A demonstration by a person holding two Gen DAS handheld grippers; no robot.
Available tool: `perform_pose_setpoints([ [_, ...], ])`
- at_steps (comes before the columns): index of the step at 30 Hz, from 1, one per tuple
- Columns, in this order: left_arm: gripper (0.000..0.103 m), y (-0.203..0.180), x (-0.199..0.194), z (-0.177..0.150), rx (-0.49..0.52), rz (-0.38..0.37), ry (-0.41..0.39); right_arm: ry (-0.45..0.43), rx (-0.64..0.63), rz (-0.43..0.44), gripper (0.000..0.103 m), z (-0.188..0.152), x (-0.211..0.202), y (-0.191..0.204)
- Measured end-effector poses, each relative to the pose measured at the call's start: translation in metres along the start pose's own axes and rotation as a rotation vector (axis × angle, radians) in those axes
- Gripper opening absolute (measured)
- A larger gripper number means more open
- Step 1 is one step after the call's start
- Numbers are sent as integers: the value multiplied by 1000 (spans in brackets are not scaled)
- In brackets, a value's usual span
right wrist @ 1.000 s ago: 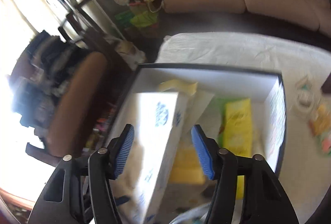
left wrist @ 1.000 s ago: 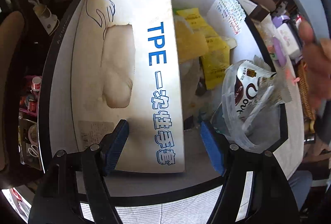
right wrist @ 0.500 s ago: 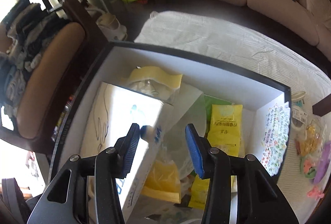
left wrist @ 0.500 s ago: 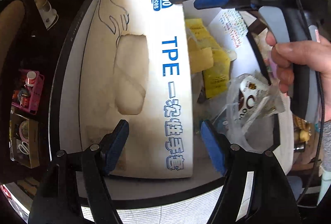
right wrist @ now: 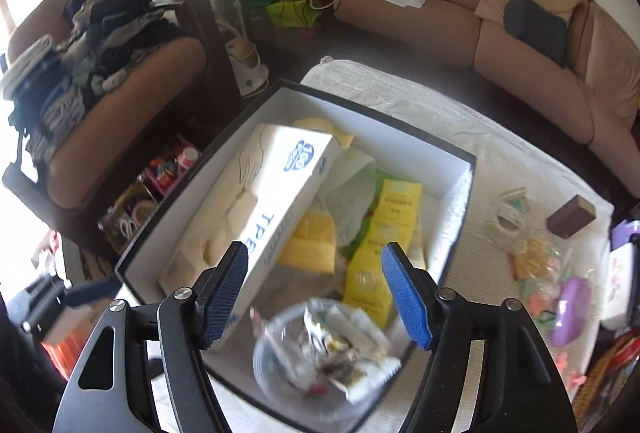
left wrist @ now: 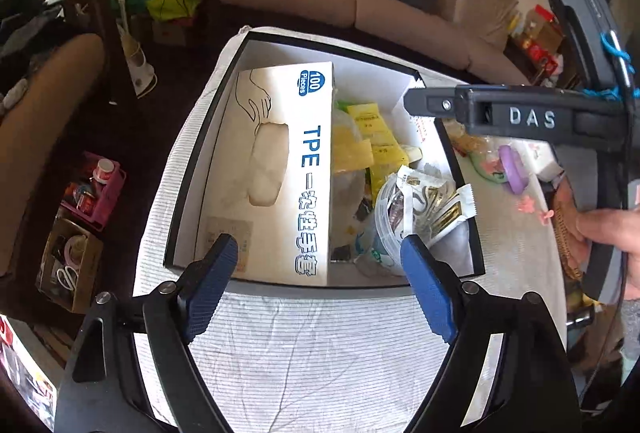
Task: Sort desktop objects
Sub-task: 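Open both grippers and withdraw them from the glove box, then move the right gripper to the purple plastic bowl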
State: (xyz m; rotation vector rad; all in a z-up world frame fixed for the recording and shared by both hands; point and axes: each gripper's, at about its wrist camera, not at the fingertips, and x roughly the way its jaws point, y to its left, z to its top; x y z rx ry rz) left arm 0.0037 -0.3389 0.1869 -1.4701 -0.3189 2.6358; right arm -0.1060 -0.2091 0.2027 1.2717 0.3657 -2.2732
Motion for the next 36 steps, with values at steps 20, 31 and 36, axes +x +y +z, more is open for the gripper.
perform_pose_setpoints([
  [20, 103, -52, -60, -59, 28, 115, -44, -64, -16, 55, 103, -115, -91, 6],
  [31, 103, -105, -60, -80, 47, -10, -101, -91, 37, 38, 103, -196, -118, -52],
  [36, 103, -154, -30, -105, 121, -111, -103, -117, 166, 32, 103, -263, -120, -120],
])
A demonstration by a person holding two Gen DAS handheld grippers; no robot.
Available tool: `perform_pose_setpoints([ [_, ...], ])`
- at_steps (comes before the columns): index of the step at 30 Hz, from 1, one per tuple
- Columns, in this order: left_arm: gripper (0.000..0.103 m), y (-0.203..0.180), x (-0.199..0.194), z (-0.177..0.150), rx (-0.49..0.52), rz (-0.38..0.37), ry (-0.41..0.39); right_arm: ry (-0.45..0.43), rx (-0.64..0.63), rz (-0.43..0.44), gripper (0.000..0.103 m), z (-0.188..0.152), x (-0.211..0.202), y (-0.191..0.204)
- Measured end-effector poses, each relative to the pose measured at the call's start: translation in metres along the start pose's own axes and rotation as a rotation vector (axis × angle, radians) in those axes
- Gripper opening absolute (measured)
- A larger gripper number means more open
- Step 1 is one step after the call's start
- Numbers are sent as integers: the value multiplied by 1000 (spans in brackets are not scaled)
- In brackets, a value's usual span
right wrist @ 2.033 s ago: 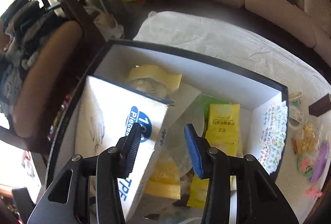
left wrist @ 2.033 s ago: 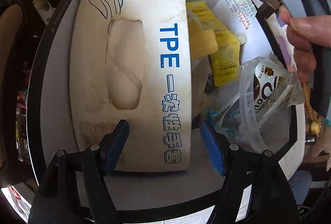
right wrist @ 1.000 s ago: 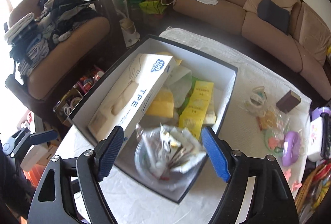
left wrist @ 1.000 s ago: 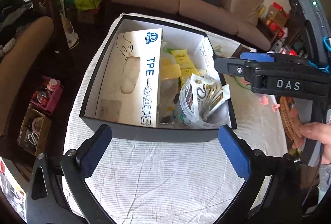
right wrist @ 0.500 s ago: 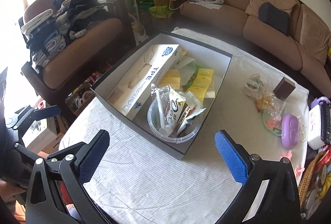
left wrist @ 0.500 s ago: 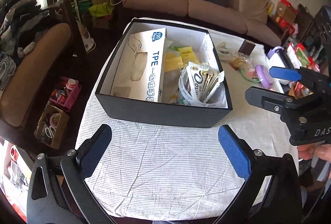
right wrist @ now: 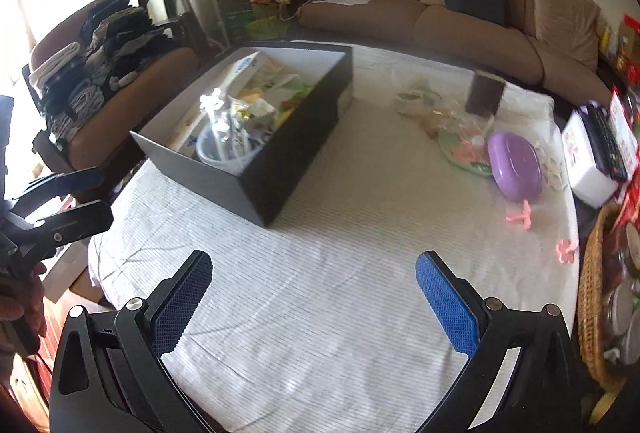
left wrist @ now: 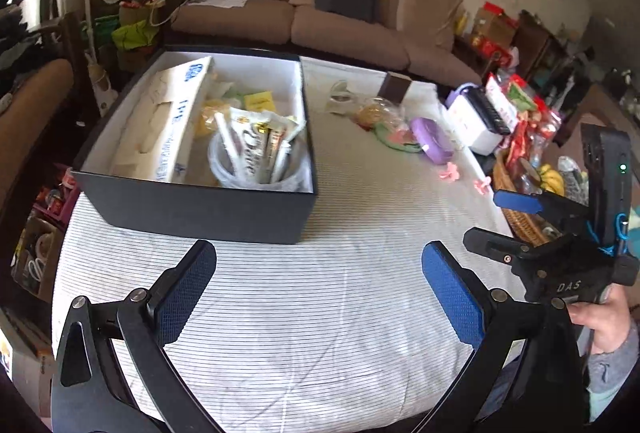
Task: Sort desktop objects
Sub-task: 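Move the right gripper to the purple plastic bowl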
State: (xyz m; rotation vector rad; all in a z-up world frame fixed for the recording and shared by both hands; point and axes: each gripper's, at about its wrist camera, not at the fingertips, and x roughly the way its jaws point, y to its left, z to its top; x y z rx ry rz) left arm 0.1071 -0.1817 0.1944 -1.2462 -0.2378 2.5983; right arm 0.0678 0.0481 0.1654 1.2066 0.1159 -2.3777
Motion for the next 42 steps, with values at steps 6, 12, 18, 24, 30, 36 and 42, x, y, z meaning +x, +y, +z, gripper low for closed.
perform_pose_setpoints([
  [6, 103, -59, 59, -16, 71, -82, 69, -38, 211, -19, 103, -46, -7, -96],
  [12, 103, -104, 111, -19, 140, -124, 112, -59, 290, -75, 103, -68, -5, -162],
  [18, 103, -131, 157, -9, 166, -140, 128, -74, 323, -87, 103, -66, 13, -206],
  [24, 103, -131, 193, 11, 119, -181, 126, -38, 253, -132, 103, -28, 58, -235],
  [30, 103, -117, 220, 27, 58, -235, 141, 9, 208, -156, 103, 25, 110, -275],
  [36, 103, -105, 239, 27, 45, -257, 176, 29, 238, -82, 103, 65, 153, -314],
  [42, 103, -105, 243, 41, 18, -323, 179, 21, 303, 21, 103, 78, 175, -339],
])
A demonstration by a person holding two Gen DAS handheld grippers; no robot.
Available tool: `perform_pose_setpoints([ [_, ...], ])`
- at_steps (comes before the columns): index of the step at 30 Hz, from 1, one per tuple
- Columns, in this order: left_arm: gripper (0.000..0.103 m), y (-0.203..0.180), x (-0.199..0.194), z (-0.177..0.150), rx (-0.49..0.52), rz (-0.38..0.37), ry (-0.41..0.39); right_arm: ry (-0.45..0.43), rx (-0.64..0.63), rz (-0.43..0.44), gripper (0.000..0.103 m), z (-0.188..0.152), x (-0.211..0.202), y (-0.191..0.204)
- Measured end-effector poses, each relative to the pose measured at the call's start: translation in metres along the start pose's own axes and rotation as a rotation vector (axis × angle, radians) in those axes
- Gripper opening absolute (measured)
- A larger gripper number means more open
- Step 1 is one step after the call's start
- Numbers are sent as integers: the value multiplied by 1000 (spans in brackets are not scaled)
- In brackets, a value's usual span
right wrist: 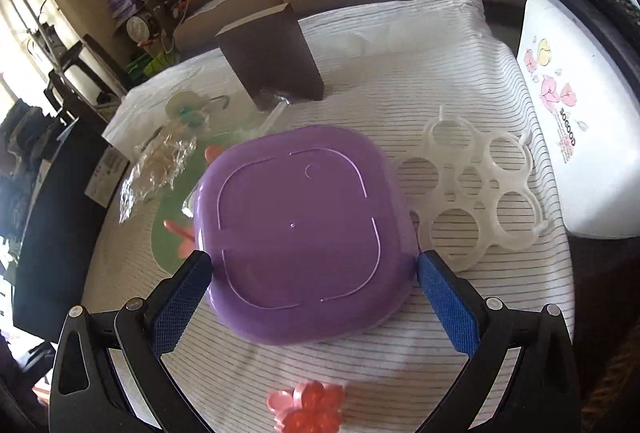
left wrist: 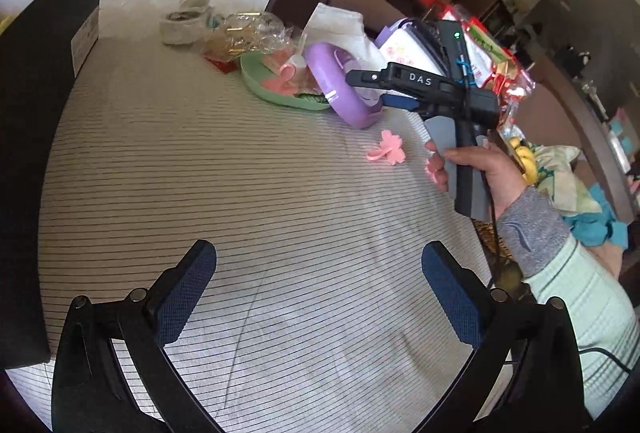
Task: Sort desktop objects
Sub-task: 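Move the right gripper to the purple plastic bowl, then close the right gripper on the purple bowl rim and lift it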
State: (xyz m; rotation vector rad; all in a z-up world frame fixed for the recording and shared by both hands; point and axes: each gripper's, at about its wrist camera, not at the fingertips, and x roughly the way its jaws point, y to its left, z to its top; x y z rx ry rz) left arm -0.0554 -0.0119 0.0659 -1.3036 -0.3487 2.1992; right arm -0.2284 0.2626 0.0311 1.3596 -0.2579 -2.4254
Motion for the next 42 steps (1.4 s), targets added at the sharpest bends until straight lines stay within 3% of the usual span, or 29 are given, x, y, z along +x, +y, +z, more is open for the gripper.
perform_pose_setpoints([
  [7, 103, 0, 4, 2, 5, 0, 17, 20, 33, 132, 103, 0, 3, -3],
  [11, 103, 7, 4, 2, -33, -15, 20, 80, -54, 234, 103, -22, -1, 33],
  [13, 103, 9, 3, 2, -46, -25, 19, 90, -124, 230, 103, -33, -7, 55],
  [15, 103, 11, 1, 2, -56, -31, 18, 57, -169, 139, 103, -39, -18, 68],
  [18, 103, 14, 0, 4, -73, -35, 16, -31, -335, -160, 103, -41, -28, 89],
  [21, 103, 17, 0, 5, -90, -39, 17, -46, -458, -320, 103, -35, -18, 107],
  [30, 103, 22, -9, 12, -117, -47, -8, 5, -429, -427, 102, -12, 35, 125],
  [31, 103, 23, -11, 12, -122, -51, -9, 4, -408, -436, 95, -10, 38, 122],
  [36, 103, 26, -15, 15, -148, -86, -10, -40, -310, -359, 81, -8, 18, 110],
  [42, 103, 28, -17, 14, -175, -112, -14, -114, -27, -113, 54, -3, -40, 74],
])
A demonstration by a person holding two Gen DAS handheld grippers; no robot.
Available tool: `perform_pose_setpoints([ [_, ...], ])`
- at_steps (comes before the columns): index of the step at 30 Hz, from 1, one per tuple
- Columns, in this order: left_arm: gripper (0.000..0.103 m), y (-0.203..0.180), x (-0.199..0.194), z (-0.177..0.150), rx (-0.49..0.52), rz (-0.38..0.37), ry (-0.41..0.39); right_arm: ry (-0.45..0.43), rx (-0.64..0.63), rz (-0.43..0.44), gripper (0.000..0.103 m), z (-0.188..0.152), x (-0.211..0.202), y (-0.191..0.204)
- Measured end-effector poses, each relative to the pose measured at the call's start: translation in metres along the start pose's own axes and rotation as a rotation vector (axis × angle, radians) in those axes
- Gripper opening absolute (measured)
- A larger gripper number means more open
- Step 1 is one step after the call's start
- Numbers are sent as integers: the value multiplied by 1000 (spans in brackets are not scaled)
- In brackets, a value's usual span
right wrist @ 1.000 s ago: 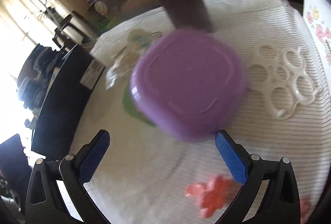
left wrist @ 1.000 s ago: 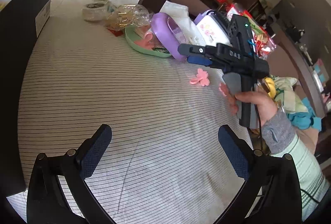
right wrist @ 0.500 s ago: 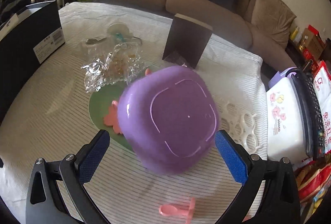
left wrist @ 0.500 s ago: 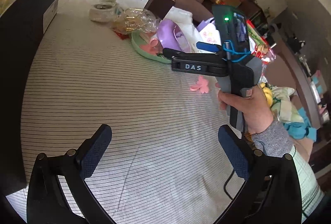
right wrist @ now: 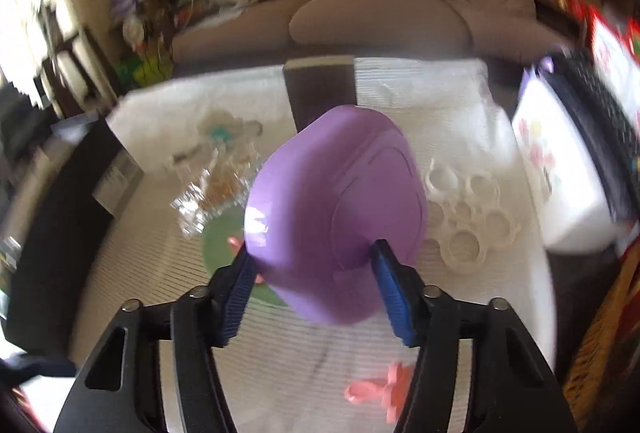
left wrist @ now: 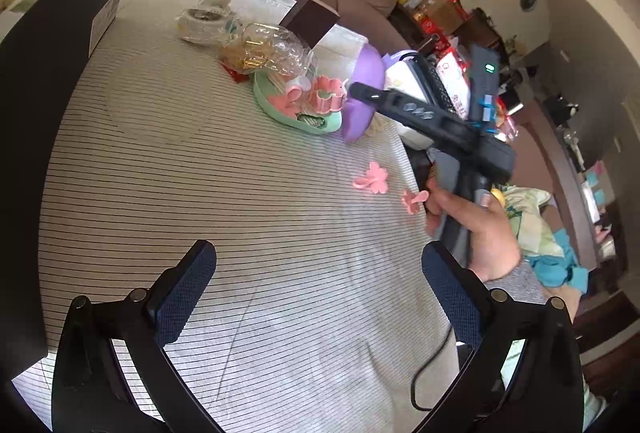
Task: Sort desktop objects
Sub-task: 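Close the right gripper on the purple bowl rim and lift it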
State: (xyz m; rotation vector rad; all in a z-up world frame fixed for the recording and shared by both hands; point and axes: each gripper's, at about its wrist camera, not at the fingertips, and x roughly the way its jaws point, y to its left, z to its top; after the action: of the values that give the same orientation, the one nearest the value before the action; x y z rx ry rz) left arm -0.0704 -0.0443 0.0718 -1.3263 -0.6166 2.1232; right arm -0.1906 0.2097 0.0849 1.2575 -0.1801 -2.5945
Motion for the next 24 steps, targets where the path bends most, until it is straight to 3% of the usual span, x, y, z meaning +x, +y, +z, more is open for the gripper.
perform_pose_setpoints([
  [4, 103, -4, 0, 0, 5, -11, 0, 9, 265, 151, 41, -12, -17, -41],
  [7, 103, -8, -3, 0, 13, -25, 3, 3, 412, 262, 40, -33, -29, -56],
  [13, 103, -8, -12, 2, 14, -47, -5, 43, 481, 447, 39, -80, -51, -33],
  [18, 103, 12, -14, 1, -27, 28, 22, 122, 522, 581, 38, -138, -60, 9],
  [21, 103, 24, -9, -3, -34, 124, 59, 197, 512, 587, 39, -168, -61, 32],
  [23, 103, 33, 0, -8, -45, 175, 107, 260, 459, 521, 42, -181, -65, 45],
  [24, 103, 37, 5, -12, -45, 191, 134, 290, 418, 461, 54, -185, -68, 49],
])
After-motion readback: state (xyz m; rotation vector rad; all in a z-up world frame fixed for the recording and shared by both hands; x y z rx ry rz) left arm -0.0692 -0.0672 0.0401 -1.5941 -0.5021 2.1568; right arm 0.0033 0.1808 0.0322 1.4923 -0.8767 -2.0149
